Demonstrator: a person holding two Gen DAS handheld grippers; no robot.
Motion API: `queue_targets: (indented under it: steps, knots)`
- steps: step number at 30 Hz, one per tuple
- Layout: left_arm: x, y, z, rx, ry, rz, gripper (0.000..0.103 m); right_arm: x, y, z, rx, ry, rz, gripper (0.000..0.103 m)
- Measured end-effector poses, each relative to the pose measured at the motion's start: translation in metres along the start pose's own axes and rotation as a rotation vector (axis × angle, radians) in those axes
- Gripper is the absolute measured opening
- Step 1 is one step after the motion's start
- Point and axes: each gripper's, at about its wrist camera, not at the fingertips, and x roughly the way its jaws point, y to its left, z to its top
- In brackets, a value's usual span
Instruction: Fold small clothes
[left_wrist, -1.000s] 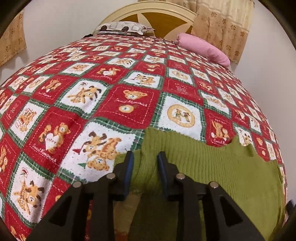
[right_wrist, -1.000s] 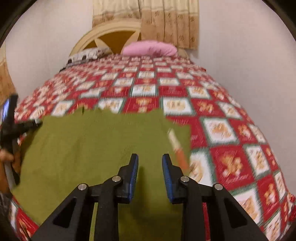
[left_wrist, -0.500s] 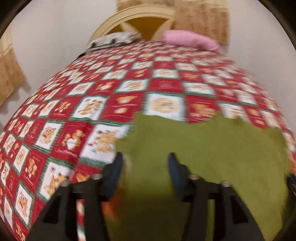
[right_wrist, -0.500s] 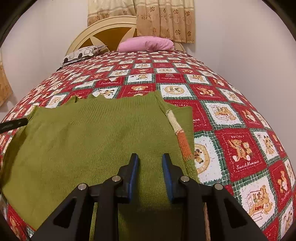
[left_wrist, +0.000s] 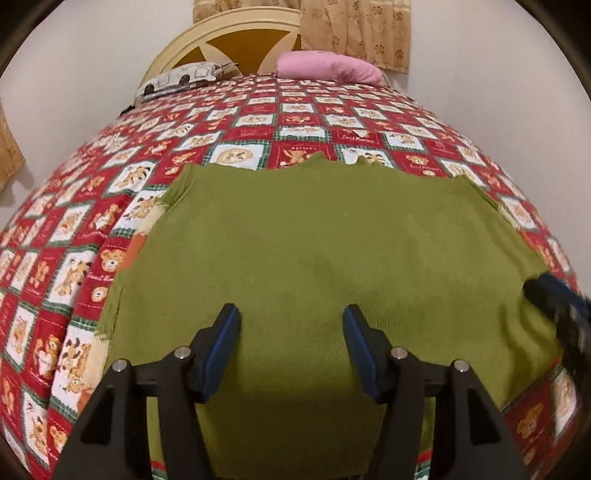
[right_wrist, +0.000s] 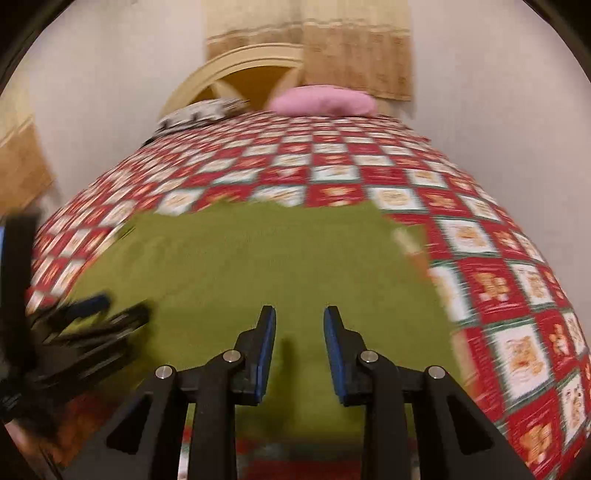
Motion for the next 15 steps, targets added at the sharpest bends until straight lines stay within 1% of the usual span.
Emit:
queue_targets:
  steps: [2, 5, 9, 11, 13, 14, 15]
  knots:
    - [-0.002, -0.002, -0.004, 0.016, -0.001, 0.008, 0.062, 0.007, 0.017, -0.011, -0.014, 0.034, 0.033, 0.028]
    - [-0.003, 0.003, -0.007, 0.014, 0.007, 0.004, 0.062, 0.026, 0.028, -0.028, -0.010, 0.086, 0.031, 0.028]
    - [-0.002, 0.013, -0.011, 0.005, 0.013, 0.019, 0.070, 0.028, 0.026, -0.031, 0.010, 0.085, 0.050, 0.028]
    - [-0.003, 0.017, -0.013, -0.003, 0.019, 0.016, 0.071, 0.027, 0.026, -0.032, 0.012, 0.081, 0.051, 0.028]
    - [-0.007, 0.024, -0.013, -0.014, 0.015, 0.029, 0.071, 0.026, 0.028, -0.034, 0.006, 0.077, 0.046, 0.028]
    - [-0.013, 0.031, -0.013, -0.032, 0.000, 0.044, 0.071, 0.025, 0.028, -0.034, 0.005, 0.076, 0.045, 0.028]
    - [-0.016, 0.038, -0.013, -0.055, -0.017, 0.048, 0.073, 0.025, 0.027, -0.033, 0.006, 0.075, 0.046, 0.028]
